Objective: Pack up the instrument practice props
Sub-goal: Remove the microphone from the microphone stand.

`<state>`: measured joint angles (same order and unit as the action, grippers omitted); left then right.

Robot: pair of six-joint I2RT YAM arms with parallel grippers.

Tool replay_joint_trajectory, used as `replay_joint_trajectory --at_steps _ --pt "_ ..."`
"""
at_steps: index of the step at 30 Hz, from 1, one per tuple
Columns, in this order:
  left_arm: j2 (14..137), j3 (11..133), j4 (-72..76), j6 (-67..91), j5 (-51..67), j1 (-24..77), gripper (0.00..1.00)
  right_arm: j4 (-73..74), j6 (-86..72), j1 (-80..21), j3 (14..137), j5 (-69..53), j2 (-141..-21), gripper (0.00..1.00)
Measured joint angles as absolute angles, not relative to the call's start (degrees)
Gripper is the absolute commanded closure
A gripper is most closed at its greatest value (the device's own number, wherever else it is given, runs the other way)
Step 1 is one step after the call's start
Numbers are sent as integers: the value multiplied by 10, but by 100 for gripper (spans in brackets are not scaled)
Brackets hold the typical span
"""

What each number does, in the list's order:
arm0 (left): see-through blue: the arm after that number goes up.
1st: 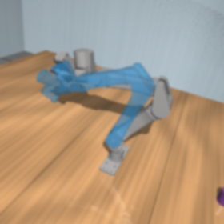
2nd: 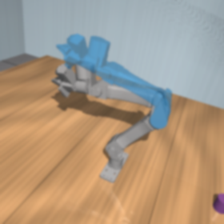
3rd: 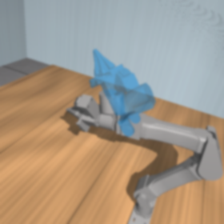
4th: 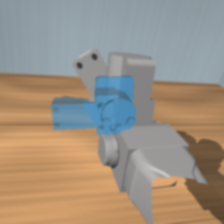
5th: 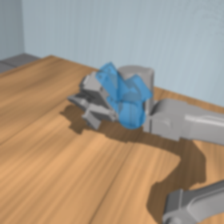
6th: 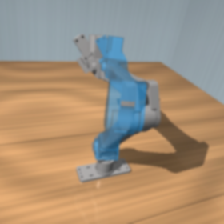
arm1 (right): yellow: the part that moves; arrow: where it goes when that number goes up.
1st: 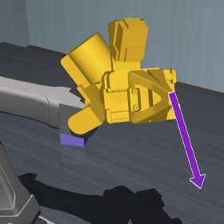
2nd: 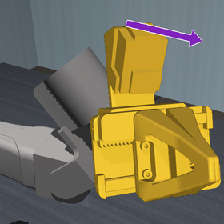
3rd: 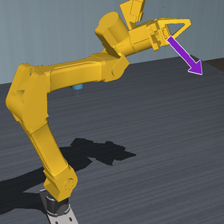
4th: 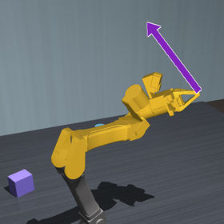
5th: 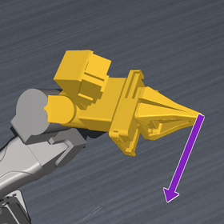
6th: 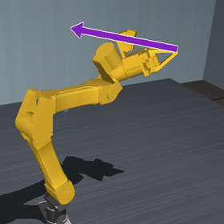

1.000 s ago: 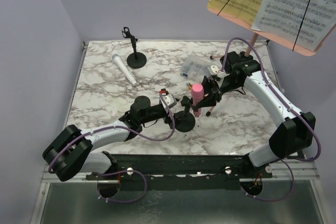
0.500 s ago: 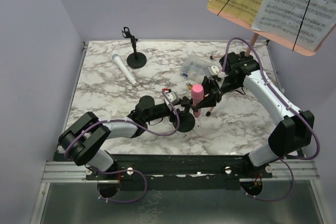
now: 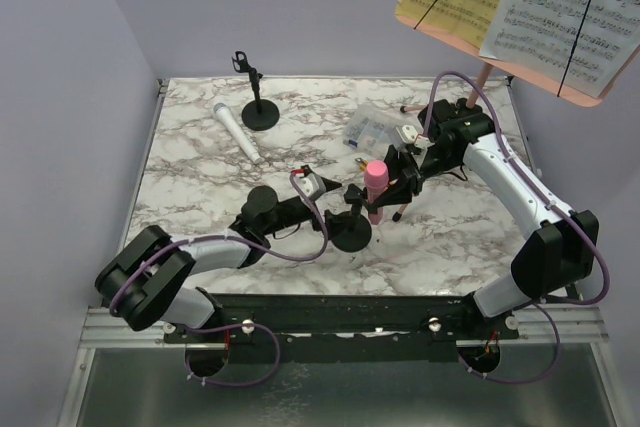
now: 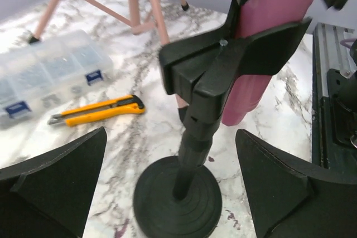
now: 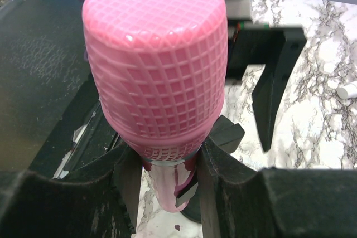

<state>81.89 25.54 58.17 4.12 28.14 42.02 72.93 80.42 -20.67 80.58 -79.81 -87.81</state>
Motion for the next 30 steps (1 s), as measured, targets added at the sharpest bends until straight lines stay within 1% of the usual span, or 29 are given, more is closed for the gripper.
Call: replay_joint_trajectory --at_steps 3,7,11,16,19,21,24,26,30 --pt "764 236 572 32 293 394 1 730 805 -207 806 -798 -878 100" --pt "700 241 535 10 311 369 1 743 815 -207 813 -797 -882 100" --pt "699 270 503 -3 350 358 1 764 833 -207 828 -797 -898 100" --pt "738 321 481 -4 423 343 2 775 841 -207 831 -797 -901 100" --pt "771 353 473 4 473 338 5 775 842 -207 831 -797 -901 100" --pt "789 368 470 14 502 337 11 775 842 -207 831 -797 -901 100" --pt "807 384 470 29 537 337 13 775 842 -207 831 -797 -901 100" --pt "814 392 469 36 553 337 19 775 842 -207 831 -797 -901 100" --pt "821 401 470 52 581 337 27 775 842 -207 831 -797 -901 100"
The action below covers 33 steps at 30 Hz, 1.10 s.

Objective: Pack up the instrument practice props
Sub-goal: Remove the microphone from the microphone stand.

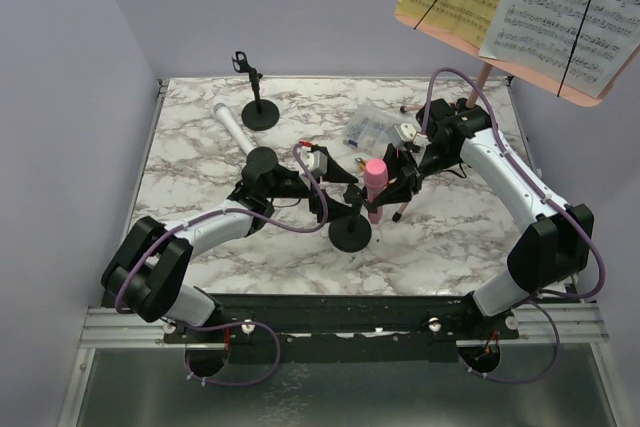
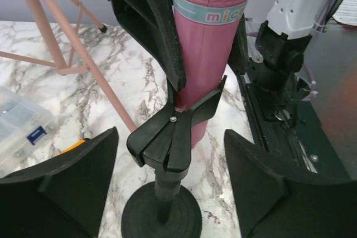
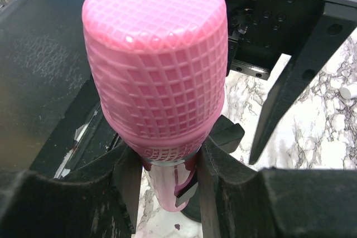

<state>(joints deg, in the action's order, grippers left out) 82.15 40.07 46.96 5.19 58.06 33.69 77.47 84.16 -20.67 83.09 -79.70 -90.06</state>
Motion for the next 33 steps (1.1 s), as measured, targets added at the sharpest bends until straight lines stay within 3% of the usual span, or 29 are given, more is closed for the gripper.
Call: replay_joint_trajectory --at_steps 3,4,5,7,11,28,30,33 --pt "826 405 470 61 593 337 41 775 842 -207 831 -797 -901 100" --pt "827 407 470 65 596 336 49 775 842 -207 831 -797 -901 100" --pt "829 408 470 66 599 335 64 775 842 -207 831 -797 -901 100" --pt "832 409 471 70 602 335 79 776 841 -207 831 -798 -901 100" --pt "836 411 471 73 603 330 100 776 840 -207 830 -797 -900 100" --pt "829 402 470 72 603 327 100 756 801 -205 818 -775 -848 100" --pt "827 400 470 72 601 327 92 751 793 -202 812 -772 -830 100" --pt "826 398 470 76 591 327 67 748 779 -194 807 -771 -806 100"
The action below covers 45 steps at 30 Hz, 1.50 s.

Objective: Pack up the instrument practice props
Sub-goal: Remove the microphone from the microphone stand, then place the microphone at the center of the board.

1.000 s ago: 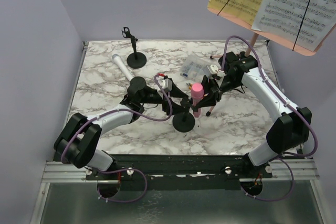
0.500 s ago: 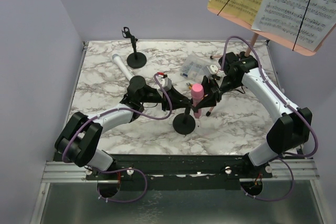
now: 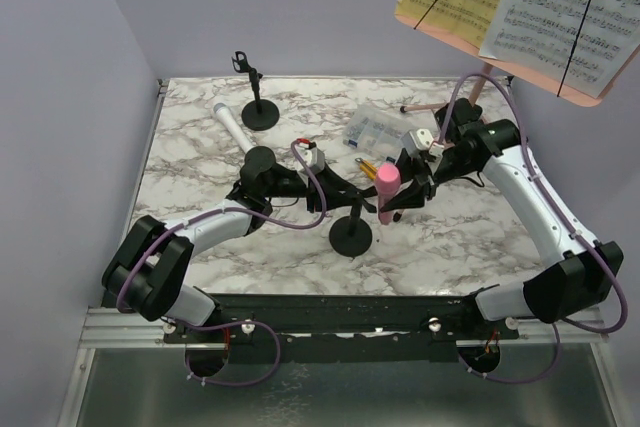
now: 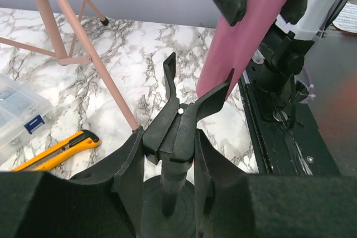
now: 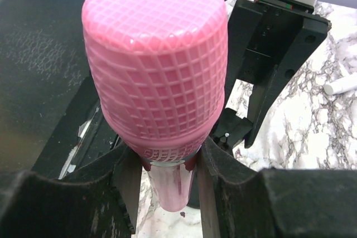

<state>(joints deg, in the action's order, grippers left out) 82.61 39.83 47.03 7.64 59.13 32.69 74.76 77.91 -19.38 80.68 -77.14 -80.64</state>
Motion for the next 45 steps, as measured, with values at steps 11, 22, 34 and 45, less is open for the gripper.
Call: replay_joint_trajectory --at_steps 11,22,34,45 --pt "800 395 470 118 571 327 1 736 745 -147 790 -754 -745 100" --pt "699 373 470 236 434 327 1 654 623 -70 743 -785 -662 100" --pt "673 392 458 488 339 351 1 467 350 -37 687 -838 -650 100" --pt "675 470 325 391 157 531 1 141 -74 -21 588 -875 -648 100"
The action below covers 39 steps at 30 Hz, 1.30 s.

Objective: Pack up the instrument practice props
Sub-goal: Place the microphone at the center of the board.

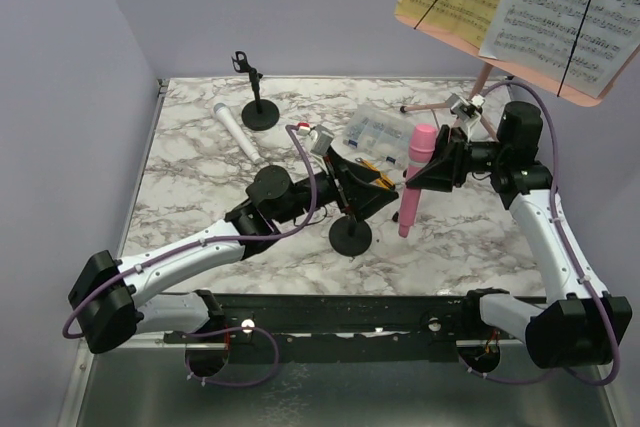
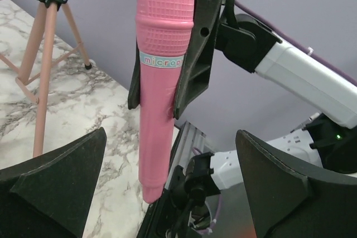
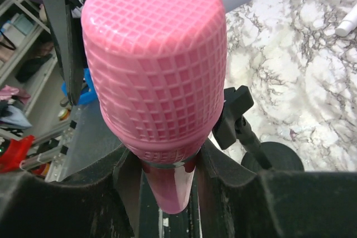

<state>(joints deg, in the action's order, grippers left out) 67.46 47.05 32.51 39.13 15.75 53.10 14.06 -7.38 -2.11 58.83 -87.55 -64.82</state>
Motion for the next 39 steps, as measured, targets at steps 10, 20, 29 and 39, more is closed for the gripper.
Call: replay_joint_trajectory --at_steps 10,20,29,39 --pt "728 498 301 392 70 580 4 -36 -255 -19 560 -881 -648 100" --pt "747 521 300 401 60 601 24 -73 -288 -19 552 -882 -648 100" --pt "785 530 305 409 73 604 52 -78 -291 -19 552 -882 -648 100" --pt "817 553 305 414 110 605 92 -80 -301 -18 548 -885 -648 100"
